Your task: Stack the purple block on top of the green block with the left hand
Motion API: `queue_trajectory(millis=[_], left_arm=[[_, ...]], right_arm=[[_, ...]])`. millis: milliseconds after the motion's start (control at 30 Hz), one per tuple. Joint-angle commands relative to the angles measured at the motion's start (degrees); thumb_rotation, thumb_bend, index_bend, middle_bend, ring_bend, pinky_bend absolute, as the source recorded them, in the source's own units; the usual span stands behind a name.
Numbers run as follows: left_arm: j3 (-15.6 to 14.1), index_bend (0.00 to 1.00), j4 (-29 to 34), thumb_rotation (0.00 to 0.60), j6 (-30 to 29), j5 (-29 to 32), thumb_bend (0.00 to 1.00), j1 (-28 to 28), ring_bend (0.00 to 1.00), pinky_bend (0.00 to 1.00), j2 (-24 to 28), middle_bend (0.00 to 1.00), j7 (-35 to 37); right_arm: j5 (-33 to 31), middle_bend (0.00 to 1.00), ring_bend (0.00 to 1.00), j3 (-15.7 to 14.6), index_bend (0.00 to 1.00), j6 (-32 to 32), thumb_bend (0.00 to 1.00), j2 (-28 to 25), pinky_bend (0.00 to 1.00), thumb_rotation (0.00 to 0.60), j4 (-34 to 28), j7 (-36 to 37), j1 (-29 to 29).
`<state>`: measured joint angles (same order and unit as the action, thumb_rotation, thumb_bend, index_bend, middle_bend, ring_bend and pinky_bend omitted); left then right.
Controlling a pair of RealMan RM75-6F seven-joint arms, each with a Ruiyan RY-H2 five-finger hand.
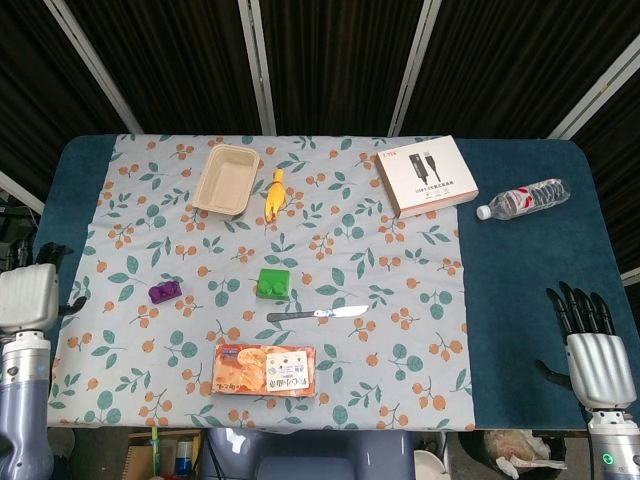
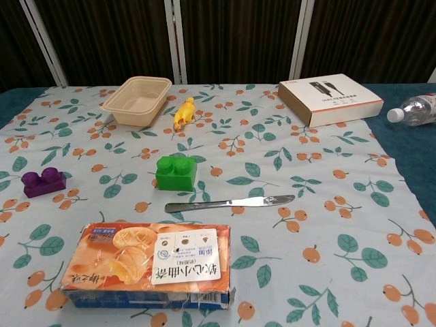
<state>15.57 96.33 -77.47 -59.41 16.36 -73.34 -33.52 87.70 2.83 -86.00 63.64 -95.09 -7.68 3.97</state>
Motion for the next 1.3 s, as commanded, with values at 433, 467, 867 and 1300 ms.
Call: queue_trajectory(millis=[433,467,867,1300], left_arm=[[-1.0,0.31,-8.6,0.600,-1.2,5.2,0.29,5.7,0.03,0.00,-14.6,0.25,-4.7],[-1.0,0.31,-8.8,0.600,-1.5,5.2,0.29,5.7,0.04,0.00,-15.1,0.26,-4.8],[-1.4,0.29,-11.9,0.600,-2.6,6.3,0.28,6.3,0.04,0.00,-20.6,0.22,-4.6],[-2.3,0.29,-17.1,0.600,-1.6,6.2,0.28,8.0,0.04,0.00,-26.6,0.22,-5.3]], right_arm=[[-1.5,0.01,0.00,0.4,0.06,1.5,0.08,0.3,0.00,0.600,1.0,0.9,0.5],[-1.4,0.01,0.00,0.4,0.06,1.6,0.08,0.3,0.00,0.600,1.1,1.0,0.5],[-1.6,0.01,0.00,0.4,0.06,1.9,0.08,0.2,0.00,0.600,1.6,2.1,0.6],[-2.3,0.01,0.00,0.7,0.06,2.4,0.08,0.2,0.00,0.600,2.2,3.1,0.8]])
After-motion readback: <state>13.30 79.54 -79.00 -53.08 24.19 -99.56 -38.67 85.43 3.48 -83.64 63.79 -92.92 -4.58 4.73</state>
